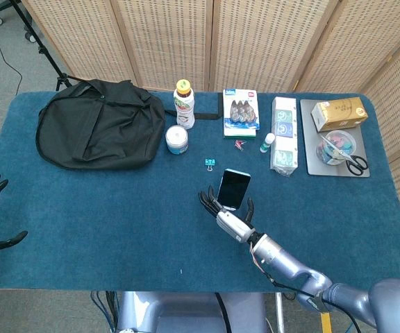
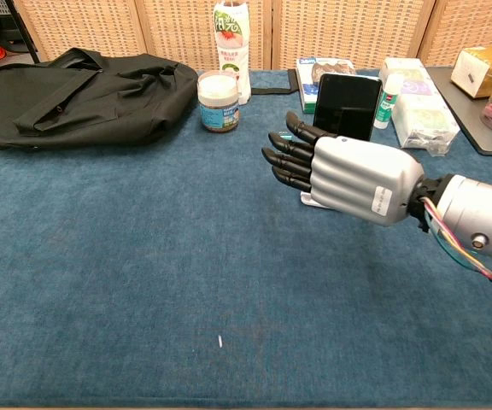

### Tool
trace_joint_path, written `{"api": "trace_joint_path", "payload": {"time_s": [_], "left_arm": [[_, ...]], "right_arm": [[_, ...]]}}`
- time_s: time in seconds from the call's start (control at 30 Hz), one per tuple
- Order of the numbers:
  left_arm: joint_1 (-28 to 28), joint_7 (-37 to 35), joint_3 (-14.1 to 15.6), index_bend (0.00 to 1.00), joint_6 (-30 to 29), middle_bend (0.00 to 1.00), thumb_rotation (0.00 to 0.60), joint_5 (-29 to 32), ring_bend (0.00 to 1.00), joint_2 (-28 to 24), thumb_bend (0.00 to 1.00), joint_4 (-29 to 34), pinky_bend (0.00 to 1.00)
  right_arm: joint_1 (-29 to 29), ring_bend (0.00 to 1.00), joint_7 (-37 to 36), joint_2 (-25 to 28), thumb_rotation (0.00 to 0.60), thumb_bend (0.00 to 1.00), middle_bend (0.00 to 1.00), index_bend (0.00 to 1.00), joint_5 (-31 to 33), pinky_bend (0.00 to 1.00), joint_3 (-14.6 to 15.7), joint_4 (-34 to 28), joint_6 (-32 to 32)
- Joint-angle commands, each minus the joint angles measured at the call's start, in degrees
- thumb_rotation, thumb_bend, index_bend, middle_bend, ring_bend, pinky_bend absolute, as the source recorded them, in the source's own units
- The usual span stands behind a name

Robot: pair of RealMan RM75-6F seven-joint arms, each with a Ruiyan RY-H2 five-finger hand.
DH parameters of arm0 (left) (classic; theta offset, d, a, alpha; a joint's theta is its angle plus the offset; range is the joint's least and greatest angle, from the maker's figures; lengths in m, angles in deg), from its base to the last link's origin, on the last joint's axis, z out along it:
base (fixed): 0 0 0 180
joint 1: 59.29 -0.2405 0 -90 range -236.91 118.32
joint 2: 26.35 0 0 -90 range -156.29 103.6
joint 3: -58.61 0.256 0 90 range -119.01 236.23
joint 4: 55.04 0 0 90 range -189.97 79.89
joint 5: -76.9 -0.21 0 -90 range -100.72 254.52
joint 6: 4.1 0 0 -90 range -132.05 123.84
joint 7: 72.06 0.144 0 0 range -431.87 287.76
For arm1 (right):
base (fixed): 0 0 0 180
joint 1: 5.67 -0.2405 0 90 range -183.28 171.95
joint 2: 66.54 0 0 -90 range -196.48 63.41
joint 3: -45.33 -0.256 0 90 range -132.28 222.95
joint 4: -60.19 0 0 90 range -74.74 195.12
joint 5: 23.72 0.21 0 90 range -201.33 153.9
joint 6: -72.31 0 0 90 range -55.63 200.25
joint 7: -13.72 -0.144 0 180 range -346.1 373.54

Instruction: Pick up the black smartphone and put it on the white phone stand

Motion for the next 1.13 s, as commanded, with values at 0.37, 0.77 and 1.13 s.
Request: {"api": "trace_joint_path", "payload": {"time_s": [0.37,0.77,1.13], "left_arm": [[-0.4,0.14,0.11,0.0,-0.94,0.0,0.6,-0.51,0.0,-0.14,0.0,0.36,0.0],[-1.67,4.54,-0.08,0.0,-3.97,0.0,0.6,-1.35,0.0,-0.54,0.0,3.5,0.0],[-2.62,8.18,-0.37,0.0,-4.11,0.0,0.6,0.37,0.0,-0.66,0.0,5.25,0.0]], "right_arm": [[0.21,0.0,-27.57,16.03,0.6,0.0,0.0,0.0,-10.46,0.1,3.14,-6.58,-15.85],[12.46,0.0,-68.53,27.84,0.6,0.0,0.0,0.0,11.88,0.02,-2.37,-9.09,-21.84],[21.89,0.0,-83.08,26.86,0.6,0.0,0.0,0.0,14.42,0.01,2.14,-8.99,-23.72]]}}
